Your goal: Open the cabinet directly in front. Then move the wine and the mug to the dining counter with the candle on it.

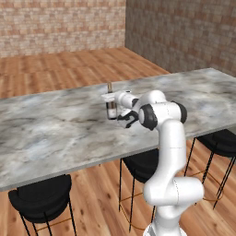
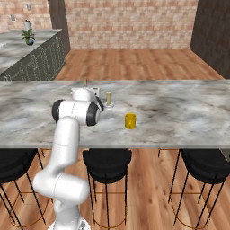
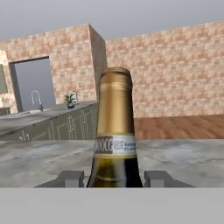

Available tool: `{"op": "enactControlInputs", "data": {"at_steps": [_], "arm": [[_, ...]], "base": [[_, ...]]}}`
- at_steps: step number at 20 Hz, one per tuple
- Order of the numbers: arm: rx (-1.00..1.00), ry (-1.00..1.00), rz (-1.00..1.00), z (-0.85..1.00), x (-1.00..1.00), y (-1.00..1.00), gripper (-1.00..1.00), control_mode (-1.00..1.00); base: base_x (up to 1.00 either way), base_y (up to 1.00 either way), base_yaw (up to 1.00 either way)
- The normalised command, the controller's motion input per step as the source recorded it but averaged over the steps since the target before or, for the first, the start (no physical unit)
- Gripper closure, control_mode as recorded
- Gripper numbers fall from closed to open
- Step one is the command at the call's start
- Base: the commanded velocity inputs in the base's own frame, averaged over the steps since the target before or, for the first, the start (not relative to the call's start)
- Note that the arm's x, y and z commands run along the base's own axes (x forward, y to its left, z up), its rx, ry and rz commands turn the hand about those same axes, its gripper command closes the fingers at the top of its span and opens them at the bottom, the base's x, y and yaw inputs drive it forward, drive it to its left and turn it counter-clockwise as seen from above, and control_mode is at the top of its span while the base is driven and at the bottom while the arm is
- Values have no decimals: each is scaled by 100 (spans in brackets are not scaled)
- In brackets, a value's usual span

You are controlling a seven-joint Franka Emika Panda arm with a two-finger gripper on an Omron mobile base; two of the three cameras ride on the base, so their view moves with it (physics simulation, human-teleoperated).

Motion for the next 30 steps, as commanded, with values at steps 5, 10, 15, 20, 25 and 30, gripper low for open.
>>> {"op": "enactControlInputs", "data": {"at_steps": [5,10,15,20,25,30], "arm": [[9,0,0,-1,0,-5,100,-100],[2,0,0,-6,0,0,100,-100],[0,-4,0,-23,0,3,100,-100],[0,-4,0,-5,0,0,100,-100],[0,-11,0,-15,0,0,100,-100],[0,-5,0,-32,0,0,100,-100]], "base": [[0,0,0],[0,0,0],[0,0,0],[0,0,0],[0,0,0],[0,0,0]]}}
